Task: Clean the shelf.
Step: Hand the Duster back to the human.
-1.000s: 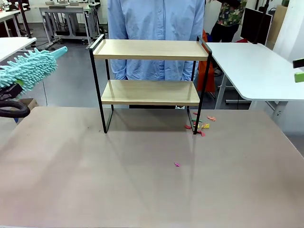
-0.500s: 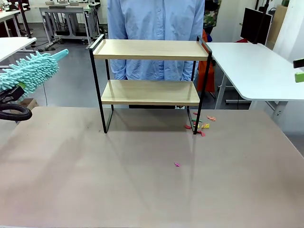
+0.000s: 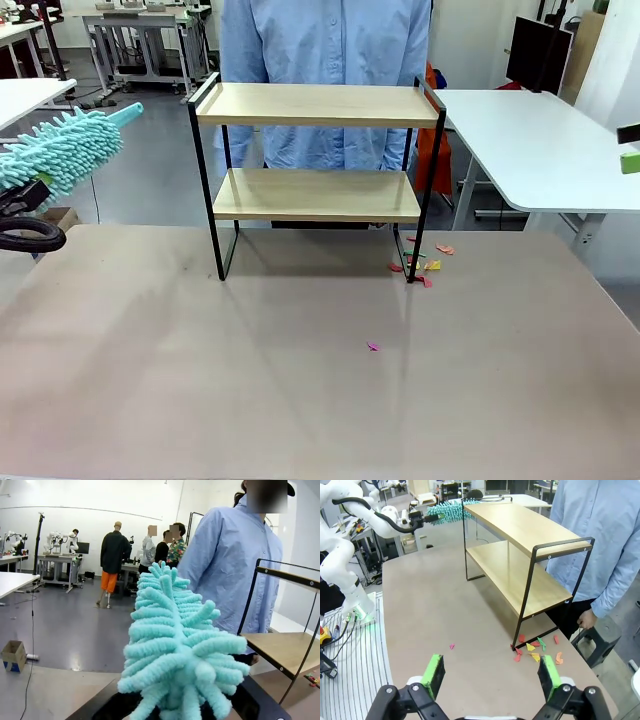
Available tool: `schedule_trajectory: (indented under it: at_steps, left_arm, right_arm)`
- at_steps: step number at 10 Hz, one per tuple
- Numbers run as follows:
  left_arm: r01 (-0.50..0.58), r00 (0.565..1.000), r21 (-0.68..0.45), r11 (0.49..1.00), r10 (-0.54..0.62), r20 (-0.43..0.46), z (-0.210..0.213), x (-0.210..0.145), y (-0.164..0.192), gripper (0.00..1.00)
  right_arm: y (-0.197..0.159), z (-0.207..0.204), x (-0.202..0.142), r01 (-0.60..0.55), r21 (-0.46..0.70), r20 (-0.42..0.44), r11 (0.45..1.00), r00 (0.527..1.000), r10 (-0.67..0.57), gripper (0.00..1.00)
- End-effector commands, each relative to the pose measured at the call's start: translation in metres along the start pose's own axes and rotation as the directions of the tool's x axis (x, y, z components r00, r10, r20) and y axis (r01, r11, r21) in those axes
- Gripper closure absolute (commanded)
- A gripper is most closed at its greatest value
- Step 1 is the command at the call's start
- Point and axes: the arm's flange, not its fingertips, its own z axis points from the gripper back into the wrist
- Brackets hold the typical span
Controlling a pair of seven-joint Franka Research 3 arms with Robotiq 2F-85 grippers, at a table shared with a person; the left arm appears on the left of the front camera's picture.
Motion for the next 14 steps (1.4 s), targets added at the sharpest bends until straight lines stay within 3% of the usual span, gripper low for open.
schedule_trajectory:
  at_steps: [1, 13, 14]
  left_arm:
    - [0.013, 1.0, -0.006, 1.0, -0.013, 0.006, 0.0, 0.0047, -0.0011, 0.82]
    - [0.013, 1.0, -0.006, 1.0, -0.013, 0.006, 0.0, 0.0047, -0.0011, 0.82]
    - [0.001, 1.0, -0.003, 1.0, -0.001, 0.0, -0.0002, 0.0004, -0.0006, 0.62]
  right_arm:
    - [-0.0021, -0.002, 0.0011, -0.026, -0.001, 0.033, 1.0, 0.999, 0.026, 0.0]
    - [-0.0021, -0.002, 0.0011, -0.026, -0.001, 0.033, 1.0, 0.999, 0.026, 0.0]
    - [-0.0021, -0.002, 0.0011, -0.026, -0.001, 0.033, 1.0, 0.999, 0.026, 0.0]
